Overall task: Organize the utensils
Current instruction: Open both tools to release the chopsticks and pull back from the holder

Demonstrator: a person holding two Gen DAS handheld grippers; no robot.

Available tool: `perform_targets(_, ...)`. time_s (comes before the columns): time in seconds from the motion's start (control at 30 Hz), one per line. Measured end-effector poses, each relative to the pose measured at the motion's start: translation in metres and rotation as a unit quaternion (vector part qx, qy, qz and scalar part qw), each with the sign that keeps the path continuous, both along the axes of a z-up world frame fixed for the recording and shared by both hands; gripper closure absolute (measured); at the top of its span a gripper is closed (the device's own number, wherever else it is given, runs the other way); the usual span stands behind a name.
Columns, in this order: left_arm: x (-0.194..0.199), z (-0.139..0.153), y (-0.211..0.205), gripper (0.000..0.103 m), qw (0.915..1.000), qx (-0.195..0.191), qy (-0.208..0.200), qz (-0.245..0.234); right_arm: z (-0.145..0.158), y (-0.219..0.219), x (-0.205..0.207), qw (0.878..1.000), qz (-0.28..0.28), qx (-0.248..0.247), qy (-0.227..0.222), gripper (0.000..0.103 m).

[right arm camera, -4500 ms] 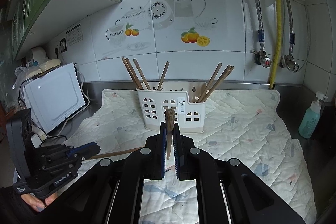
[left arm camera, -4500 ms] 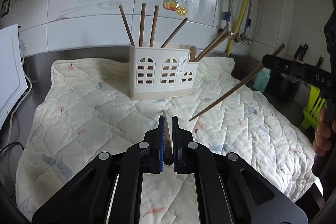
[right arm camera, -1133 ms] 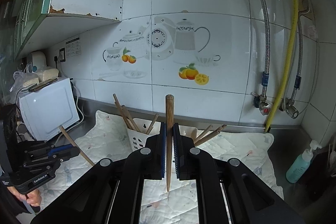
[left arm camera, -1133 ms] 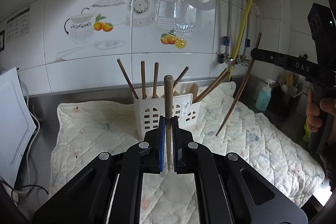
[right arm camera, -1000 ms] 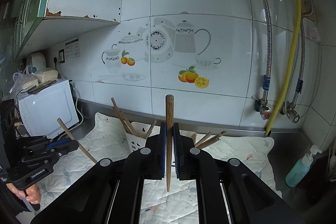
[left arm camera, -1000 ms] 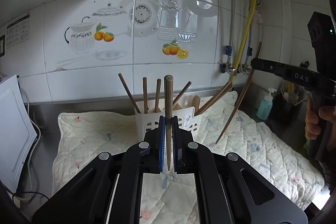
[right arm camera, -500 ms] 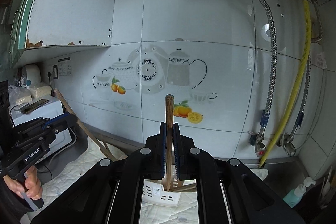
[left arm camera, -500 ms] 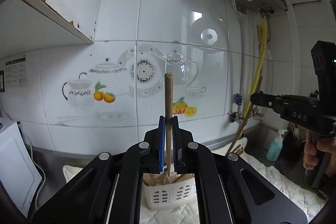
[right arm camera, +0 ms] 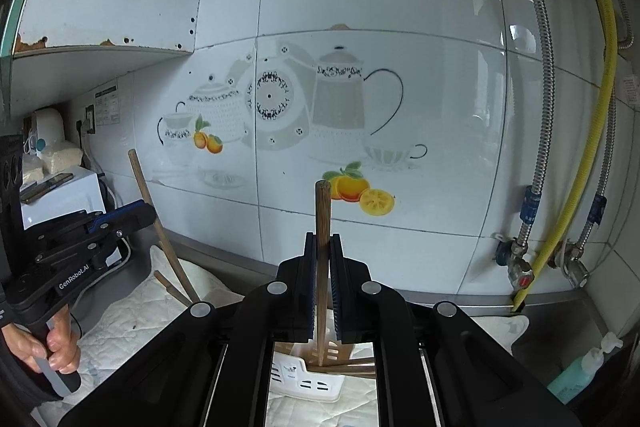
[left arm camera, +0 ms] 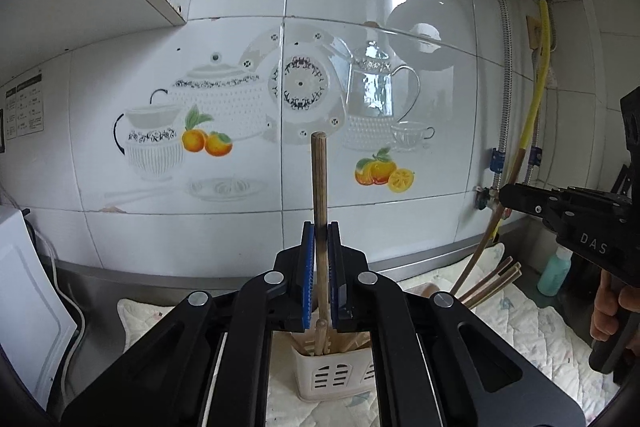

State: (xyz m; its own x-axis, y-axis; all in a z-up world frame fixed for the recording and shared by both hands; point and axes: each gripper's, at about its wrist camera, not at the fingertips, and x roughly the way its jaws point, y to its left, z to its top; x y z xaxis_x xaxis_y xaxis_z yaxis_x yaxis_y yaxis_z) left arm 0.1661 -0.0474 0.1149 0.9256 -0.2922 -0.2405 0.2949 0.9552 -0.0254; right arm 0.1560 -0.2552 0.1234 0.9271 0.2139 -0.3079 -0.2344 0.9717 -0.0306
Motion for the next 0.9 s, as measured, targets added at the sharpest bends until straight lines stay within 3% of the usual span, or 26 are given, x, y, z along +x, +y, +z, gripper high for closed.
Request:
perform_targets(0.37,0.003,-0.010,0.004,0.095,0.9997,0.001,0.022,-0.006,-0.022,-0.002,0.010,1.000,-0.003,-0.002,0.026,0.093)
perform_targets(0.43,0.000,-0.009,0.004,0.091,0.9997,0.000,0.022,-0.008,-0.020,-0.003,0.005,1.000,-0.004,-0.002,0.023,0.088)
perform_targets(0.5,-0.005,-0.008,0.005,0.070,0.9998,0.000,0.019,-0.006,-0.017,-0.004,-0.001,1.000,-0.003,0.001,0.019,0.088)
perform_targets(0.6,-0.018,-0.005,0.007,0.052,0.9999,-0.002,0.010,-0.006,-0.015,-0.004,-0.014,1.000,-0.004,0.003,0.015,0.080)
perform_targets(0.9,-0.066,-0.007,0.014,0.014,0.9999,-0.002,-0.009,-0.004,-0.028,-0.005,-0.067,1.000,-0.008,0.015,0.009,0.052)
